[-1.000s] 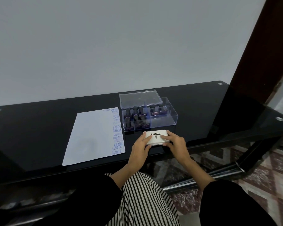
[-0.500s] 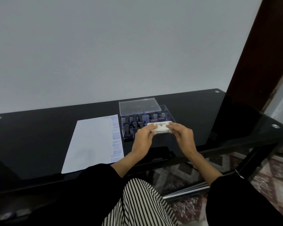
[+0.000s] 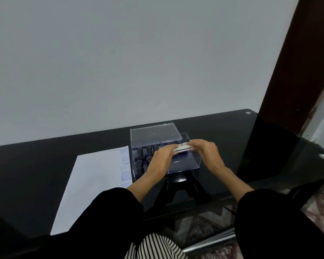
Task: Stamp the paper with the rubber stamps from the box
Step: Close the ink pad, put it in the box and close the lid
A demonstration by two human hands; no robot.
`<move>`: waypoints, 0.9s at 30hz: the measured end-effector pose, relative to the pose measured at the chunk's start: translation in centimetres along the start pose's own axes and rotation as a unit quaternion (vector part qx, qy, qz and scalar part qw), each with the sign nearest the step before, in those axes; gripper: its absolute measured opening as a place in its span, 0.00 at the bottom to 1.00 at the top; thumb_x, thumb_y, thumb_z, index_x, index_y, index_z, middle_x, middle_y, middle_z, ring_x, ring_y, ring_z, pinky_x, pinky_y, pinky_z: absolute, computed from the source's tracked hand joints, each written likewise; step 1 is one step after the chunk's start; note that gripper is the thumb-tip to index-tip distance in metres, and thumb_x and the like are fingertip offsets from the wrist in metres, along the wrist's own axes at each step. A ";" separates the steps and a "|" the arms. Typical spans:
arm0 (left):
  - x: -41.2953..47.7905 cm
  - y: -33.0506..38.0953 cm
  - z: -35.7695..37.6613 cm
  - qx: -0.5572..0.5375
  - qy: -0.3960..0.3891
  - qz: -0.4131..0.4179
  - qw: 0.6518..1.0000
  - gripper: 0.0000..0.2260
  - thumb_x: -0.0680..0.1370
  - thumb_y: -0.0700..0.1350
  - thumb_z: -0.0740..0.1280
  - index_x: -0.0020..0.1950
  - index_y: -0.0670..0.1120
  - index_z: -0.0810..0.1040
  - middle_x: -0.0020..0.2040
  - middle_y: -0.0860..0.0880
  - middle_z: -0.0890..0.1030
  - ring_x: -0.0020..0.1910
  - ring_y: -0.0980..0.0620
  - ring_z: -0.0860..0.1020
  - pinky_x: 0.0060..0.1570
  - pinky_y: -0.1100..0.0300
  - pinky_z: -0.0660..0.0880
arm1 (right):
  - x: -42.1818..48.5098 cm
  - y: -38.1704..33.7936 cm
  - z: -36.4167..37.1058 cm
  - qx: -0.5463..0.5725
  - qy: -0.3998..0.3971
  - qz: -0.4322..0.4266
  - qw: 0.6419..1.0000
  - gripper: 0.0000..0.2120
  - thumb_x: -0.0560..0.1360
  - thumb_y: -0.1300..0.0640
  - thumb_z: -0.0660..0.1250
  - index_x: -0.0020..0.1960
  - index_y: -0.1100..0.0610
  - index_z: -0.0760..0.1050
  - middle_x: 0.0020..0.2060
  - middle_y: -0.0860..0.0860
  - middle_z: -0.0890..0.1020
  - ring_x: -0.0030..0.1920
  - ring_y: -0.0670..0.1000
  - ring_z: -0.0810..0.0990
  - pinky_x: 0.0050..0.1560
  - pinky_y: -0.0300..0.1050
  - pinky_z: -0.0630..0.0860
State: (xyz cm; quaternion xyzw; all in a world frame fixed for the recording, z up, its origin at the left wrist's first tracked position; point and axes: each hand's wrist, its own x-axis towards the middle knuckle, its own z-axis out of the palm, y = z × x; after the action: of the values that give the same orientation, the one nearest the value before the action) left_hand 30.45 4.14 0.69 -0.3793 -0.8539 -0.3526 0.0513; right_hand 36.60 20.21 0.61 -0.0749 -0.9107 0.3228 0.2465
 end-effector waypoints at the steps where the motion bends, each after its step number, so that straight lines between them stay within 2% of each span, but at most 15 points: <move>1: 0.3 -0.3 0.3 0.015 -0.005 0.009 1.000 0.15 0.80 0.40 0.59 0.66 0.43 0.73 0.62 0.44 0.78 0.60 0.46 0.76 0.60 0.56 0.71 | 0.2 0.3 0.2 -0.009 -0.009 0.001 1.000 0.12 0.75 0.68 0.63 0.56 0.63 0.80 0.55 0.57 0.82 0.55 0.53 0.80 0.62 0.42 0.74; 5: 1.6 -2.1 1.0 0.092 -0.026 0.041 0.995 0.15 0.81 0.43 0.58 0.67 0.45 0.72 0.63 0.45 0.77 0.59 0.44 0.77 0.58 0.53 0.73 | 1.1 1.8 0.6 -0.047 -0.051 -0.003 0.998 0.12 0.76 0.64 0.63 0.56 0.58 0.80 0.54 0.53 0.82 0.57 0.52 0.79 0.60 0.41 0.74; 8: 2.3 -3.7 1.4 0.155 -0.052 0.065 0.984 0.16 0.81 0.44 0.56 0.68 0.46 0.70 0.64 0.44 0.77 0.58 0.42 0.78 0.55 0.51 0.72 | 1.6 2.2 0.8 -0.129 -0.083 -0.053 0.987 0.14 0.75 0.63 0.66 0.59 0.56 0.79 0.57 0.53 0.82 0.56 0.54 0.80 0.57 0.48 0.77; 12: 2.6 -4.5 1.7 0.195 -0.035 0.102 0.975 0.15 0.81 0.45 0.57 0.66 0.44 0.72 0.60 0.42 0.79 0.54 0.41 0.79 0.50 0.48 0.76 | 1.9 1.8 0.6 -0.193 -0.078 -0.090 0.974 0.14 0.74 0.61 0.67 0.59 0.54 0.79 0.54 0.54 0.83 0.54 0.55 0.81 0.52 0.52 0.78; 14: 2.7 -4.6 1.6 0.214 -0.014 0.124 0.969 0.13 0.80 0.45 0.60 0.62 0.44 0.75 0.53 0.42 0.83 0.48 0.41 0.81 0.41 0.49 0.78 | 2.0 1.7 0.6 -0.210 -0.087 -0.095 0.969 0.14 0.75 0.60 0.66 0.59 0.54 0.78 0.54 0.53 0.83 0.54 0.55 0.81 0.52 0.51 0.78; 18: 2.8 -4.9 1.7 0.281 0.003 0.170 0.945 0.07 0.71 0.44 0.71 0.48 0.45 0.81 0.34 0.48 0.84 0.31 0.47 0.80 0.26 0.60 0.73 | 2.0 1.9 0.8 -0.216 -0.095 -0.100 0.967 0.12 0.76 0.58 0.65 0.59 0.52 0.79 0.54 0.52 0.83 0.53 0.55 0.80 0.51 0.50 0.77; 21: 2.7 -5.1 1.9 0.274 0.000 0.165 0.948 0.08 0.69 0.43 0.74 0.47 0.45 0.82 0.32 0.48 0.83 0.29 0.47 0.79 0.25 0.60 0.72 | 2.2 2.2 1.1 -0.234 -0.122 -0.088 0.960 0.11 0.77 0.56 0.63 0.59 0.51 0.79 0.52 0.54 0.83 0.53 0.54 0.79 0.49 0.48 0.76; 23: 2.5 -5.2 2.0 0.267 -0.005 0.165 0.950 0.07 0.71 0.43 0.72 0.47 0.44 0.82 0.33 0.47 0.84 0.31 0.46 0.80 0.28 0.59 0.74 | 2.4 2.2 1.2 -0.237 -0.140 -0.077 0.958 0.12 0.77 0.56 0.63 0.60 0.50 0.78 0.52 0.55 0.82 0.52 0.55 0.79 0.50 0.48 0.75; 27: 2.5 -4.5 1.7 0.218 -0.046 0.096 0.970 0.14 0.80 0.47 0.60 0.62 0.47 0.77 0.51 0.44 0.83 0.50 0.43 0.78 0.45 0.53 0.73 | 2.8 2.4 1.3 -0.223 -0.168 -0.053 0.959 0.14 0.77 0.57 0.63 0.61 0.50 0.77 0.51 0.57 0.83 0.52 0.56 0.80 0.51 0.49 0.75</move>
State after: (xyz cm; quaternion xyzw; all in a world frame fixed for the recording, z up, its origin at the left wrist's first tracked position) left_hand 25.89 4.69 -2.22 -0.4551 -0.8712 -0.1330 0.1271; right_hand 33.42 22.18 -0.63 -0.0244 -0.9905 0.1061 0.0836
